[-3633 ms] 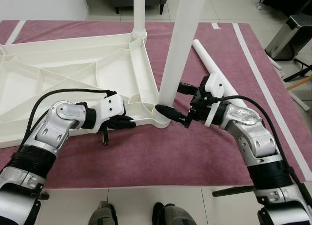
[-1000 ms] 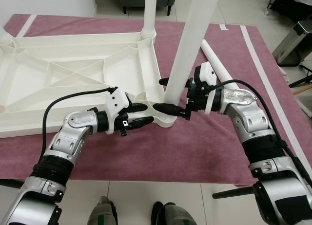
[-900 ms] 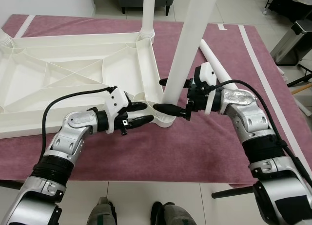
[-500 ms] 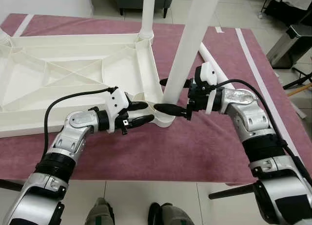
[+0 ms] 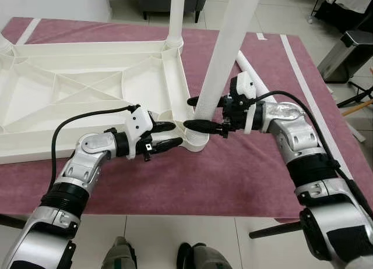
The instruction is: Building children table
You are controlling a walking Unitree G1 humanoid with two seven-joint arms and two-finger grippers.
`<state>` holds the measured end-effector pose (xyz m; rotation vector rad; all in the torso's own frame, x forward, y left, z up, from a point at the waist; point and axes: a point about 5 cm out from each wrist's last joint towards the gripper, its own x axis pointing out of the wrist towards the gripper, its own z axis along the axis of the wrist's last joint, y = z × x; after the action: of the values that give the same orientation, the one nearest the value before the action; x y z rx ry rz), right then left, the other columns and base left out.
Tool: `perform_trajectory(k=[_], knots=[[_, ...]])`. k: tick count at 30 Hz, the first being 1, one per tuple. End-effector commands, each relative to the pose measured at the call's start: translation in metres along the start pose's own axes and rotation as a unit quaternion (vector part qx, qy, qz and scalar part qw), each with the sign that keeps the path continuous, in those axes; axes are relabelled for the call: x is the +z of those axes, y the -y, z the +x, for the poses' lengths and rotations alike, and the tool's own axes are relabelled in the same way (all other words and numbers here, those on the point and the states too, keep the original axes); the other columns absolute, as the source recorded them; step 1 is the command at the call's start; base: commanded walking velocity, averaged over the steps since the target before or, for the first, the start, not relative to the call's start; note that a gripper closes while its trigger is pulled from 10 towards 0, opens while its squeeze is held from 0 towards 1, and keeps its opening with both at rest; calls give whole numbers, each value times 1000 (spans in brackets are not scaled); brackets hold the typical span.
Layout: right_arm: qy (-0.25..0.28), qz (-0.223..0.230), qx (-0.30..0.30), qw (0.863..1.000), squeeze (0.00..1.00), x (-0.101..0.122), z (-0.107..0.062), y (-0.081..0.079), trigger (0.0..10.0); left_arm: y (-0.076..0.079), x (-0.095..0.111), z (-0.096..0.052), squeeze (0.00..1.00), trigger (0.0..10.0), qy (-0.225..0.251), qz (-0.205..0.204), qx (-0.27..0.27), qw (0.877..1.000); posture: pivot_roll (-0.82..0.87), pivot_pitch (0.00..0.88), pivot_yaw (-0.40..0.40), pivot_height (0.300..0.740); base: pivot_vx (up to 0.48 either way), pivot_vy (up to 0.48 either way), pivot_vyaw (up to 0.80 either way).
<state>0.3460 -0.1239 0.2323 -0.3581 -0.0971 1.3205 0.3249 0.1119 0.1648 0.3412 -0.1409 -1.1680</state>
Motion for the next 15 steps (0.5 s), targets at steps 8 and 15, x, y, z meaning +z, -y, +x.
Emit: perform_trajectory(k=[8, 15], knots=[[-25, 10, -45, 999, 0, -13, 3, -2, 0, 8, -11, -1, 0, 10000, -21, -20, -34, 999, 53, 146, -48, 740, 0, 0, 0], [-45, 23, -88, 995, 0, -28, 8, -13, 0, 8, -10, -1, 0, 10000, -20, -21, -36, 999, 52, 155, -42, 740, 0, 0, 0]])
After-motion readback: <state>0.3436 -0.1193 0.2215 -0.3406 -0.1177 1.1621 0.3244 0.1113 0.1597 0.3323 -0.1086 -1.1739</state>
